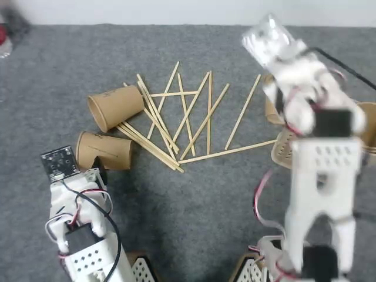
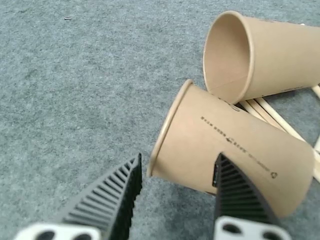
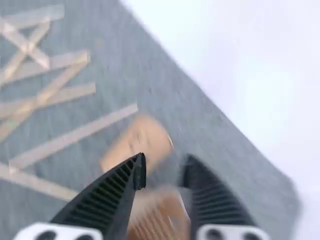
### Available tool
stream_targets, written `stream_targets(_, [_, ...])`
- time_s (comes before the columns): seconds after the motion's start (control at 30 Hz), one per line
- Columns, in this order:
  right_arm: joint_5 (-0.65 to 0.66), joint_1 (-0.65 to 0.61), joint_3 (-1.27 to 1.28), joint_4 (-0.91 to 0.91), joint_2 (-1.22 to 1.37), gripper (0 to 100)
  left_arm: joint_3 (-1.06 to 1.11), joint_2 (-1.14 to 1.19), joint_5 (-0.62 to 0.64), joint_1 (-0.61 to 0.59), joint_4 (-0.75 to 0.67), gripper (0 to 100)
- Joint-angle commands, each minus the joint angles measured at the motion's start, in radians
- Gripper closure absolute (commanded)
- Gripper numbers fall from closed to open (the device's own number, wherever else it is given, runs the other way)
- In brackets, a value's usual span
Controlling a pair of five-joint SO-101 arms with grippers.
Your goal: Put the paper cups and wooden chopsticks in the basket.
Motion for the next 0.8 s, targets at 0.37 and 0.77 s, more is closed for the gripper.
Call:
stream_targets(0.37, [-0.371, 0.035, -0.618, -0.185, 0.857, 99.1, -0.005, -0.009, 0.005, -0.006, -0.003, 77])
stream_targets(0.77, [-0.307, 0.077, -1.553, 0.616, 0.906, 80.3, -0.005, -0.009, 0.003, 0.043, 0.002, 77])
